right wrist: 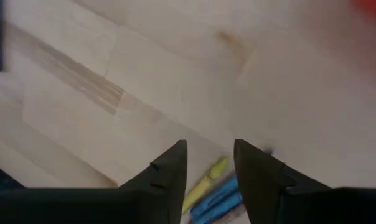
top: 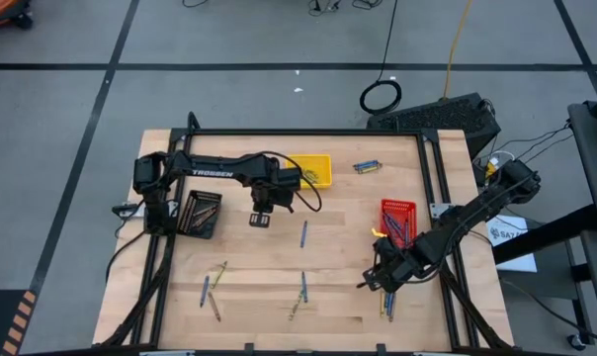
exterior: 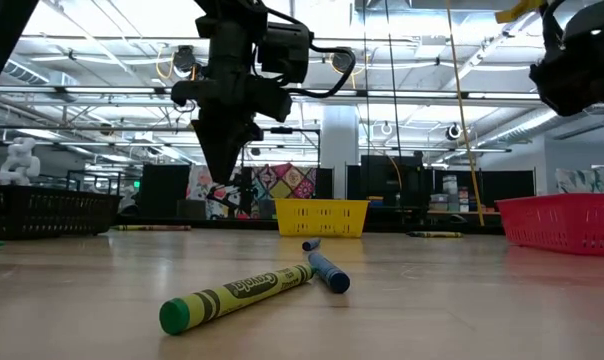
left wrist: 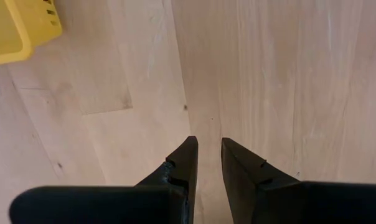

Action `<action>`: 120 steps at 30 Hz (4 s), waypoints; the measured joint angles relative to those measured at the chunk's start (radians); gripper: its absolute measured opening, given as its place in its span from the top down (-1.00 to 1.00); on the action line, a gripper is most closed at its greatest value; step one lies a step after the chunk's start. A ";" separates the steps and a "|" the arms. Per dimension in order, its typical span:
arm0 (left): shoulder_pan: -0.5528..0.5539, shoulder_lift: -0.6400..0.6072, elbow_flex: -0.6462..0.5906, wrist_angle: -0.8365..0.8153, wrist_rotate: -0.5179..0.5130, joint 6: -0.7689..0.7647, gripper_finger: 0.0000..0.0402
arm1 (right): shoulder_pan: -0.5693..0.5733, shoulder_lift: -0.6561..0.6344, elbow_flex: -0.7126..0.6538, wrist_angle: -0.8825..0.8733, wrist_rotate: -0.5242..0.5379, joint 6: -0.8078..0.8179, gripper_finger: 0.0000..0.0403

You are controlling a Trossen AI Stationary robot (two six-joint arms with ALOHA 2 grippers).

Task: Sort crayons

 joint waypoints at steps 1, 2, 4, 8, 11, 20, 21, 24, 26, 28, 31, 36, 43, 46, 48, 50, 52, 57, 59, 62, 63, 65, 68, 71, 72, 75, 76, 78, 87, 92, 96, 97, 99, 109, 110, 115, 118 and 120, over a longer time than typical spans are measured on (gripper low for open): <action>0.000 0.000 0.000 -0.001 0.000 0.000 0.67 | 0.003 0.000 0.000 0.000 -0.019 0.046 0.38; 0.000 0.000 0.000 -0.005 0.000 0.000 0.67 | 0.008 0.000 0.000 -0.001 -0.029 0.087 0.37; 0.000 0.000 0.000 -0.010 0.000 0.000 0.67 | 0.029 0.000 0.000 -0.001 -0.024 0.167 0.36; 0.000 0.000 0.000 -0.012 0.000 0.004 0.67 | 0.082 0.022 0.000 -0.006 0.001 0.332 0.36; 0.001 0.000 0.000 -0.012 0.000 0.011 0.67 | 0.116 0.066 0.000 -0.001 0.001 0.424 0.36; 0.002 0.000 0.000 -0.009 0.000 0.028 0.67 | 0.125 0.117 0.000 0.000 0.000 0.438 0.36; 0.002 0.000 0.000 -0.009 0.000 0.025 0.67 | 0.125 0.117 0.000 0.000 -0.001 0.440 0.36; 0.002 0.000 0.000 -0.008 0.000 0.024 0.67 | 0.125 0.117 0.000 0.000 -0.001 0.466 0.36; 0.002 0.000 0.000 -0.007 0.000 0.024 0.67 | 0.125 0.117 0.000 -0.003 -0.001 0.466 0.36; 0.002 0.000 0.000 -0.004 0.000 0.024 0.67 | 0.125 0.117 0.000 -0.017 -0.001 0.468 0.36; 0.002 0.000 0.000 -0.003 0.000 0.024 0.67 | 0.119 0.117 0.000 -0.046 -0.001 0.473 0.36; 0.002 0.000 0.000 -0.002 0.000 0.024 0.67 | 0.105 0.117 0.000 -0.063 0.000 0.460 0.36; 0.002 0.000 0.000 -0.002 0.000 0.024 0.67 | 0.104 0.126 0.000 -0.071 0.000 0.455 0.36; 0.002 0.000 0.000 -0.002 0.000 0.024 0.67 | 0.104 0.143 -0.001 -0.086 0.002 0.439 0.36; 0.002 0.000 0.000 -0.003 0.000 0.024 0.67 | 0.104 0.149 -0.001 -0.082 0.002 0.435 0.36; 0.002 0.000 0.000 -0.003 0.000 0.023 0.67 | 0.104 0.155 -0.001 -0.081 0.002 0.435 0.36; 0.002 0.000 0.000 -0.004 0.000 0.023 0.67 | 0.104 0.159 -0.001 -0.077 0.002 0.434 0.36; 0.002 0.000 0.000 -0.004 0.000 0.023 0.67 | 0.104 0.183 0.000 -0.066 0.000 0.427 0.36; 0.002 0.000 0.000 -0.004 0.000 0.023 0.67 | 0.104 0.191 0.002 -0.052 -0.002 0.427 0.36; 0.002 0.000 0.000 -0.004 0.000 0.023 0.67 | 0.105 0.201 0.002 -0.049 -0.002 0.426 0.42; 0.002 0.000 0.000 -0.004 0.000 0.023 0.67 | 0.105 0.201 0.002 -0.051 -0.003 0.426 0.45; 0.002 0.000 0.000 -0.004 0.000 0.023 0.67 | 0.105 0.202 0.002 -0.053 -0.004 0.426 0.53; 0.002 0.000 0.000 -0.004 0.000 0.023 0.67 | 0.105 0.202 0.001 -0.057 -0.006 0.423 0.65; 0.002 0.000 0.000 -0.004 0.000 0.023 0.67 | 0.105 0.203 0.001 -0.058 -0.006 0.417 0.79; 0.002 0.000 0.000 -0.004 0.000 0.023 0.67 | 0.105 0.203 0.001 -0.057 -0.006 0.411 0.83; 0.002 0.000 0.000 -0.004 0.000 0.023 0.67 | 0.105 0.203 0.001 -0.054 -0.004 0.400 0.96; 0.002 0.000 0.000 -0.004 0.000 0.023 0.67 | 0.105 0.203 0.001 -0.053 -0.004 0.397 0.97; 0.002 0.000 0.000 -0.004 0.001 0.023 0.67 | 0.105 0.203 0.001 -0.053 -0.003 0.397 0.98; 0.002 0.000 0.000 -0.004 0.000 0.023 0.67 | 0.105 0.203 0.001 -0.057 0.002 0.382 1.00; 0.002 0.000 0.000 -0.004 0.000 0.023 0.67 | 0.105 0.184 0.000 -0.068 0.008 0.374 1.00; 0.002 0.000 0.000 -0.004 0.001 0.023 0.67 | 0.103 0.157 0.025 -0.095 0.074 0.364 1.00; 0.002 0.000 0.000 -0.004 0.001 0.023 0.67 | 0.103 0.149 0.031 -0.094 0.089 0.353 1.00; 0.002 0.000 0.000 -0.004 0.001 0.023 0.67 | 0.104 0.144 0.046 -0.107 0.111 0.330 1.00; 0.002 0.000 0.000 -0.004 0.001 0.023 0.67 | 0.101 0.135 0.170 -0.376 0.160 0.321 1.00; 0.002 0.000 0.000 -0.004 0.000 0.023 0.67 | 0.099 0.135 0.181 -0.420 0.159 0.321 1.00; 0.002 0.000 0.000 -0.004 0.001 0.023 0.67 | 0.077 0.129 0.219 -0.599 0.159 0.321 1.00; 0.002 0.000 0.000 -0.004 0.001 0.023 0.67 | 0.052 0.103 0.219 -0.661 0.162 0.298 1.00; 0.002 0.000 0.000 -0.004 0.001 0.023 0.67 | 0.034 0.083 0.219 -0.708 0.185 0.279 1.00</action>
